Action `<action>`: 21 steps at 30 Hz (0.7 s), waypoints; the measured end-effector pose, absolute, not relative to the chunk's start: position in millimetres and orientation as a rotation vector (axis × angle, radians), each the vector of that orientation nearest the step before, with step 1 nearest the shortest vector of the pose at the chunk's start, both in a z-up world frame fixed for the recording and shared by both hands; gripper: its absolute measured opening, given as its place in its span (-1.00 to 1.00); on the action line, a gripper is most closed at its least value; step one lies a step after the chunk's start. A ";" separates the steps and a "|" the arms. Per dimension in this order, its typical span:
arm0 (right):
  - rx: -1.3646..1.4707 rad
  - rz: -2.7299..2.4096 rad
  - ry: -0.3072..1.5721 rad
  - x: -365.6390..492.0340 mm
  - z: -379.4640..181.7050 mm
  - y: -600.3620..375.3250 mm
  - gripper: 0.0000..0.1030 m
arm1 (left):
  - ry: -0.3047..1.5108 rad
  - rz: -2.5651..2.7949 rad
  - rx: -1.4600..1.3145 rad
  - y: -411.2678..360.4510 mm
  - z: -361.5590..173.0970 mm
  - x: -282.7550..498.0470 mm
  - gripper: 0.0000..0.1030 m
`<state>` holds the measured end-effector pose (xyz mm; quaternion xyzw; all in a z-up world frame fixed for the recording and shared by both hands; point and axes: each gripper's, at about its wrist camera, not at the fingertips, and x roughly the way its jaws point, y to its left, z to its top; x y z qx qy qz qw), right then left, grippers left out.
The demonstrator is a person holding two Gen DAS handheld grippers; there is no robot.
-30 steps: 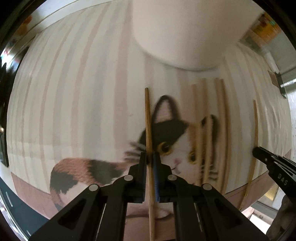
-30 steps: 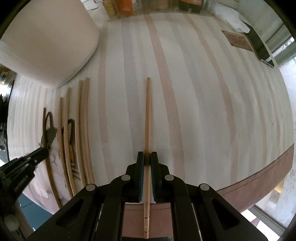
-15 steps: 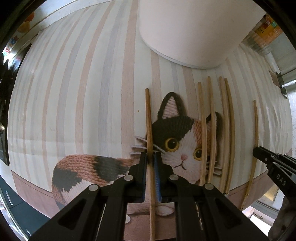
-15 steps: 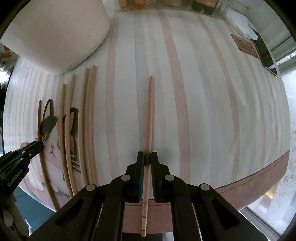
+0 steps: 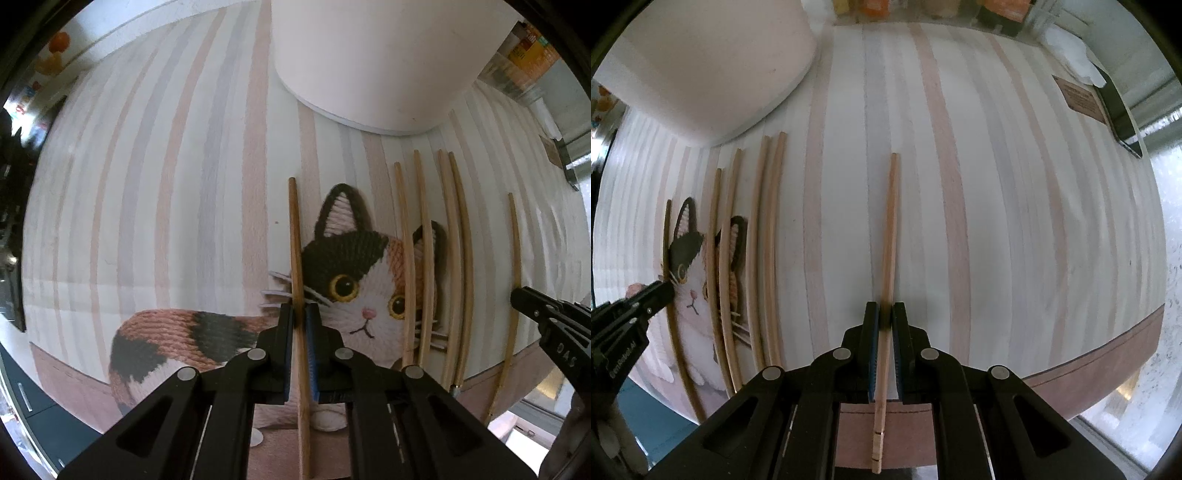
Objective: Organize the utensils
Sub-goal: 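Lift both chopsticks and lower them into the pink holder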
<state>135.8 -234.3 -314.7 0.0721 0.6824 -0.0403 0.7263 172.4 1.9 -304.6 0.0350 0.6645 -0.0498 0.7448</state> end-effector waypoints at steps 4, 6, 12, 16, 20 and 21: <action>0.205 -0.095 1.457 130.1 -307.5 -239.5 -0.86 | 1.379 -0.095 0.096 -0.6 -280.2 167.1 -0.92; 0.220 -0.097 1.406 126.1 -292.4 -240.8 -0.86 | 1.327 -0.089 0.100 -1.8 -261.5 165.5 -0.92; 0.229 -0.093 1.244 122.6 -240.5 -240.2 -0.87 | 1.146 -0.089 0.085 -3.0 -191.1 159.2 -0.92; 0.252 -0.082 1.137 124.3 -200.7 -244.7 -0.87 | 1.038 -0.108 0.042 -1.2 -140.1 159.3 -0.93; 0.286 -0.062 1.026 127.7 -155.1 -246.7 -0.87 | 0.938 -0.133 0.001 -0.7 -90.0 162.2 -0.93; 0.298 -0.055 0.996 129.4 -141.6 -249.7 -0.87 | 0.923 -0.141 -0.010 -0.9 -81.9 164.7 -0.93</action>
